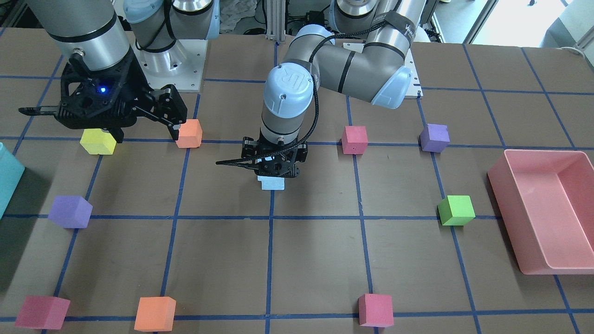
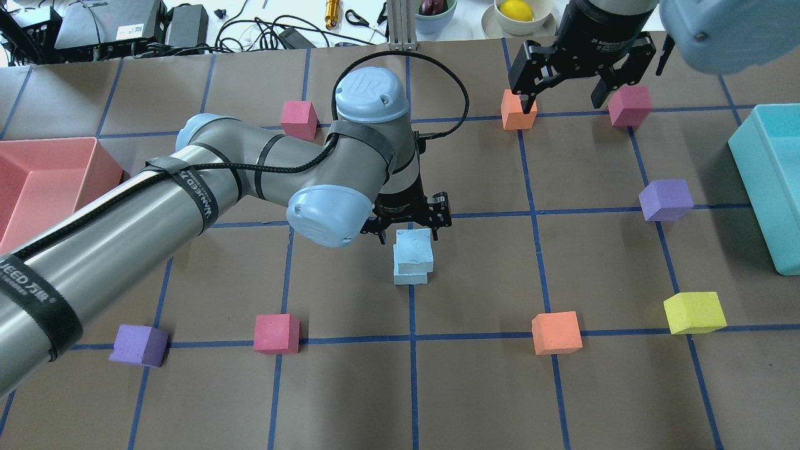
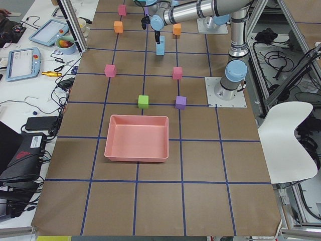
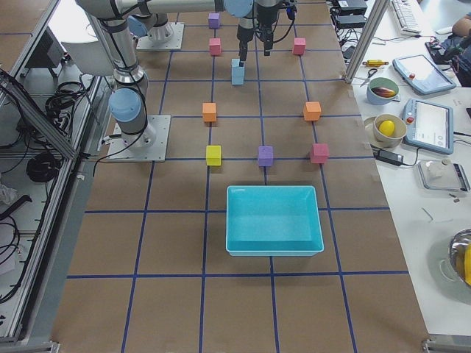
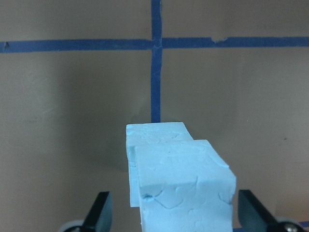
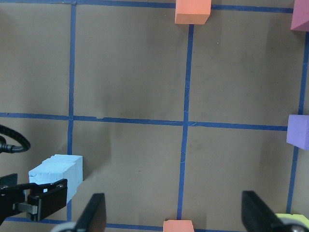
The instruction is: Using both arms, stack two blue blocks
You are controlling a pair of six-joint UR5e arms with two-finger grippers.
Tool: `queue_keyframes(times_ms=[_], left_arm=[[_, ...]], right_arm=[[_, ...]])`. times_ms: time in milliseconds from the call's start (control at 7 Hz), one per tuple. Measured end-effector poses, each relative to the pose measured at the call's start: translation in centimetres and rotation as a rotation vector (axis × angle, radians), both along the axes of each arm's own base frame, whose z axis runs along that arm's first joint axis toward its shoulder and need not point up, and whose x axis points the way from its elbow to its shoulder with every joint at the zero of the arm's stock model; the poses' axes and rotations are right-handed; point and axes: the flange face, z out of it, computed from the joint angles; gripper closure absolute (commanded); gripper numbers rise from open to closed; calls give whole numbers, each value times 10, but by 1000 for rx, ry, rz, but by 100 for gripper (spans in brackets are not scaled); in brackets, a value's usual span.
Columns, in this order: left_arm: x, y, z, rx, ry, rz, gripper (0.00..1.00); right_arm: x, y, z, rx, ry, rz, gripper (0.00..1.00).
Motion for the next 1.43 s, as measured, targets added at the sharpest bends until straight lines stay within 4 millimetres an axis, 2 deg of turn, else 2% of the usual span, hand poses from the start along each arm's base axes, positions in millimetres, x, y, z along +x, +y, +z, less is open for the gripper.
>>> queue_keyframes(times_ms=[143,286,429,714,857,1000,1143,1286,1429], left_arm=[[5,-8,34,-33,14,12,0],[19,-21,77,-47,21,23,0],[48,-37,114,-66,22,11,0],[134,-59,167,-146,-55,-84,0],[175,-57,191,-177,-107,-131,0],[206,-52,214,-208,-109,-112,0],[228,-47,229,-230,-86,-65,0],[239,-44,232,-233,-79,-34,0],[241,-42,231,-227,-76,-14,0]], right_arm=[[0,0,0,0,0,0,0],[0,0,0,0,0,0,0],[0,0,0,0,0,0,0],[0,0,0,0,1,0,0],[0,1,0,1,0,0,0],[0,1,0,2,0,0,0],[0,1,-1,3,0,0,0],[0,1,-1,3,0,0,0],[0,1,-2,6,-1,1,0]])
